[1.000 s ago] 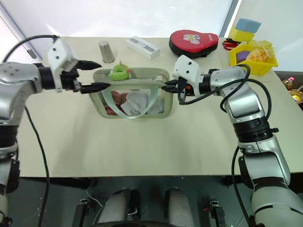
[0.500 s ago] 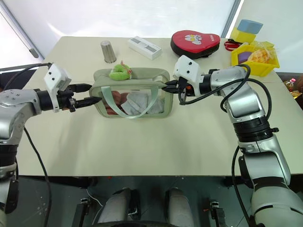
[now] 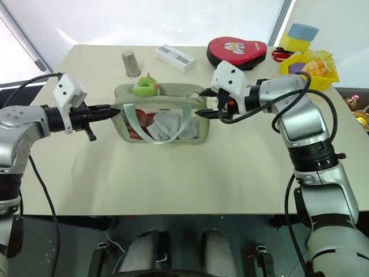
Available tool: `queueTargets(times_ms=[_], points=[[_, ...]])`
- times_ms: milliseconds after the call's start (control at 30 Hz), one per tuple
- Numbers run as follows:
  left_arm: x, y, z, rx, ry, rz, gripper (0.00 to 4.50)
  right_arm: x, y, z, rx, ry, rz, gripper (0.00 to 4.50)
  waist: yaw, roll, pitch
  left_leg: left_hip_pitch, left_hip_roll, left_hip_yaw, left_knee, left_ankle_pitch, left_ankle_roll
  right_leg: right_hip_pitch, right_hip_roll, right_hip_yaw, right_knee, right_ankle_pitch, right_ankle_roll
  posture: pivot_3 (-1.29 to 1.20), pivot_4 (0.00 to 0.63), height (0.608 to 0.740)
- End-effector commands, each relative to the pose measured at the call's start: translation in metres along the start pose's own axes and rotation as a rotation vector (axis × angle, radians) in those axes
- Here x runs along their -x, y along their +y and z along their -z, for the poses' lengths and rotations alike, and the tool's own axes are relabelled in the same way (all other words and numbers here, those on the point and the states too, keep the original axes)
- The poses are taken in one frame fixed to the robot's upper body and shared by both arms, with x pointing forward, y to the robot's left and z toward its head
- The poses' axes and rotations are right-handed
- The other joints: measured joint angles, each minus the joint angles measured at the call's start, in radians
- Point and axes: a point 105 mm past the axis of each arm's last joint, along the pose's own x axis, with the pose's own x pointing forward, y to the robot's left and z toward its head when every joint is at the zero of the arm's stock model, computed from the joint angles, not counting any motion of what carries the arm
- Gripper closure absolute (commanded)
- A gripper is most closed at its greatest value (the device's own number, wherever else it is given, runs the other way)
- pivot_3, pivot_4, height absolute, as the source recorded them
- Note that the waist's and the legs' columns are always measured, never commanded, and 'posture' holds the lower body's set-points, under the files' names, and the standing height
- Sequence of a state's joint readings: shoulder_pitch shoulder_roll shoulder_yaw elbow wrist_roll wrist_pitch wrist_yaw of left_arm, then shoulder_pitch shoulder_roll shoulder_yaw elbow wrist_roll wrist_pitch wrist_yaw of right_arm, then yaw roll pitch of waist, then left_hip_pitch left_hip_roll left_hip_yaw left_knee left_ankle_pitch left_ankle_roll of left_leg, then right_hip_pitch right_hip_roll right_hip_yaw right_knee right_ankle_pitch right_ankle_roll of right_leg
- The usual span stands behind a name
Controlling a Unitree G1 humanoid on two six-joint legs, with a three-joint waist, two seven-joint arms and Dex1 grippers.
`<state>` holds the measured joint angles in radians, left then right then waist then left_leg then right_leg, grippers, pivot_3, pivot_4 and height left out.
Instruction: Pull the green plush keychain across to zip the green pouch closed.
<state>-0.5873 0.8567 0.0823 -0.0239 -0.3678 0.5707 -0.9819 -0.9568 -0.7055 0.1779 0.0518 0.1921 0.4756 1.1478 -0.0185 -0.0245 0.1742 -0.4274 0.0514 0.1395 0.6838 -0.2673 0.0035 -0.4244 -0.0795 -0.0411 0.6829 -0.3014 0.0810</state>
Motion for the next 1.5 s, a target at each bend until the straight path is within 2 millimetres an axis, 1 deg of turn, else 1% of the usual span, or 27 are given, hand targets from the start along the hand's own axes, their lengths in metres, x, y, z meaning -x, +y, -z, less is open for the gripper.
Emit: queueTargets(times_ms=[33,67,133,200,300,433,567,600,633,733,800,900,1000,1100,1200,1300,1333,1400,1500], points=[[0.004,-0.001,-0.009,-0.054,-0.006,-0.001,4.5,-0.003,-0.01,-0.05,0.068,-0.156,0.024,2.02,-0.004,0.0,0.0,0.0,0.0,0.0,0.0,0.0,0.0,0.0,0.0,0.0,0.0,0.0,0.0,0.0,0.15,0.74],[0.004,-0.001,-0.009,-0.058,-0.004,-0.004,4.5,-0.011,-0.007,-0.059,0.068,-0.193,0.015,2.02,-0.004,0.0,0.0,0.0,0.0,0.0,0.0,0.0,0.0,0.0,0.0,0.0,0.0,0.0,0.0,0.0,0.15,0.74],[0.006,-0.001,-0.01,-0.061,-0.003,-0.008,4.5,-0.033,0.001,-0.072,0.077,-0.248,-0.013,2.02,-0.003,0.0,0.0,0.001,0.001,0.0,0.0,0.0,0.0,0.0,0.001,0.0,0.001,0.0,0.0,0.0,0.15,0.74],[0.006,-0.001,-0.011,-0.063,-0.005,-0.008,4.5,-0.05,0.007,-0.075,0.085,-0.269,-0.023,2.02,-0.001,0.0,0.0,0.0,0.0,0.0,0.0,0.0,0.0,0.0,0.0,0.0,0.001,0.0,0.0,0.0,0.15,0.74],[0.006,-0.003,-0.013,-0.068,-0.008,-0.007,4.5,-0.071,0.011,-0.074,0.096,-0.274,-0.026,2.02,0.004,0.0,0.0,-0.001,0.0,0.0,0.0,0.0,0.0,0.0,-0.001,0.0,0.001,0.0,0.0,0.0,0.15,0.74],[0.008,-0.004,-0.013,-0.072,-0.008,-0.012,4.5,-0.086,0.012,-0.07,0.1,-0.266,-0.027,2.02,0.004,0.0,0.0,-0.001,-0.001,0.0,0.0,0.0,0.0,0.0,-0.001,0.0,0.001,0.0,0.0,0.0,0.15,0.74],[0.01,-0.005,-0.011,-0.072,-0.002,-0.022,4.5,-0.088,0.009,-0.072,0.093,-0.28,-0.029,2.02,-0.001,0.0,0.0,0.0,0.0,0.0,0.0,0.0,0.0,0.0,-0.001,0.0,0.001,0.0,0.0,0.0,0.15,0.74],[0.01,-0.006,-0.011,-0.07,-0.002,-0.022,4.5,-0.087,0.008,-0.073,0.091,-0.284,-0.028,2.55,-0.001,0.0,0.0,0.0,0.0,0.0,0.0,0.0,0.0,0.0,-0.001,0.0,0.001,0.0,0.0,0.0,0.15,0.74],[0.01,-0.006,-0.011,-0.069,-0.003,-0.023,4.5,-0.086,0.007,-0.074,0.089,-0.287,-0.029,2.9,-0.001,0.0,0.0,0.0,0.0,0.0,0.0,0.0,0.0,0.0,-0.001,0.0,0.001,0.0,0.0,0.0,0.15,0.74],[0.01,-0.006,-0.011,-0.067,-0.004,-0.025,4.5,-0.082,0.006,-0.076,0.072,-0.302,-0.031,4.42,-0.001,0.0,0.0,0.0,0.0,0.0,0.0,0.0,0.0,0.0,-0.001,0.0,0.001,0.0,0.0,0.0,0.15,0.74],[0.009,-0.004,-0.01,-0.066,-0.005,-0.029,4.5,-0.077,0.004,-0.077,0.06,-0.31,-0.025,4.47,-0.001,0.0,0.0,0.0,0.0,0.0,0.0,0.0,0.0,0.0,-0.001,0.0,0.001,0.0,0.0,0.0,0.15,0.74],[0.008,-0.003,-0.01,-0.065,-0.007,-0.033,4.5,-0.063,-0.01,-0.075,0.07,-0.285,0.035,4.47,0.0,0.0,0.0,0.0,0.0,0.0,0.0,0.0,0.0,0.0,-0.001,0.0,0.001,0.0,0.0,0.0,0.15,0.74],[0.008,-0.002,-0.008,-0.064,-0.002,-0.033,4.5,-0.027,-0.033,-0.062,0.094,-0.2,0.147,4.47,0.004,0.0,0.0,-0.001,-0.001,0.0,0.0,0.0,0.0,0.0,-0.001,0.0,0.001,0.0,0.0,0.0,0.15,0.74],[0.007,-0.002,-0.002,-0.071,0.015,-0.033,4.5,0.011,-0.054,-0.043,0.105,-0.095,0.278,4.47,0.004,0.0,0.0,-0.001,-0.001,0.0,0.0,0.0,0.0,0.0,-0.002,0.0,0.0,0.0,0.0,0.0,0.15,0.74],[0.006,-0.002,-0.002,-0.067,0.009,-0.039,4.5,0.041,-0.064,-0.026,0.106,0.006,0.369,4.47,0.001,0.0,0.0,0.0,-0.001,0.0,-0.001,0.0,0.0,0.0,-0.001,0.0,0.0,0.0,0.0,0.0,0.15,0.74],[0.003,-0.004,-0.003,-0.06,-0.001,-0.032,4.5,0.065,-0.069,-0.006,0.081,0.099,0.448,4.47,0.001,0.0,0.0,0.0,0.0,0.0,-0.001,0.0,0.0,0.0,-0.001,0.0,0.0,0.0,0.0,0.0,0.15,0.74],[0.002,-0.005,-0.002,-0.057,-0.002,-0.028,4.5,0.069,-0.069,0.003,0.067,0.131,0.462,4.47,0.001,0.0,0.0,0.0,0.0,0.0,-0.001,0.0,0.0,0.0,-0.001,0.0,0.0,0.0,0.0,0.0,0.15,0.74],[0.0,-0.006,-0.001,-0.053,-0.004,-0.024,4.5,0.069,-0.059,0.031,0.058,0.226,0.456,4.47,0.002,0.0,0.0,0.0,-0.001,0.0,-0.001,0.0,0.0,0.0,-0.001,0.0,0.0,0.0,0.0,0.0,0.15,0.74],[-0.003,-0.007,-0.001,-0.05,-0.007,-0.018,4.5,0.052,-0.035,0.069,-0.053,0.257,0.426,4.47,0.003,0.0,0.0,0.0,0.0,0.0,0.0,0.0,0.0,0.001,-0.001,0.0,0.0,0.0,0.0,0.0,0.15,0.74]])
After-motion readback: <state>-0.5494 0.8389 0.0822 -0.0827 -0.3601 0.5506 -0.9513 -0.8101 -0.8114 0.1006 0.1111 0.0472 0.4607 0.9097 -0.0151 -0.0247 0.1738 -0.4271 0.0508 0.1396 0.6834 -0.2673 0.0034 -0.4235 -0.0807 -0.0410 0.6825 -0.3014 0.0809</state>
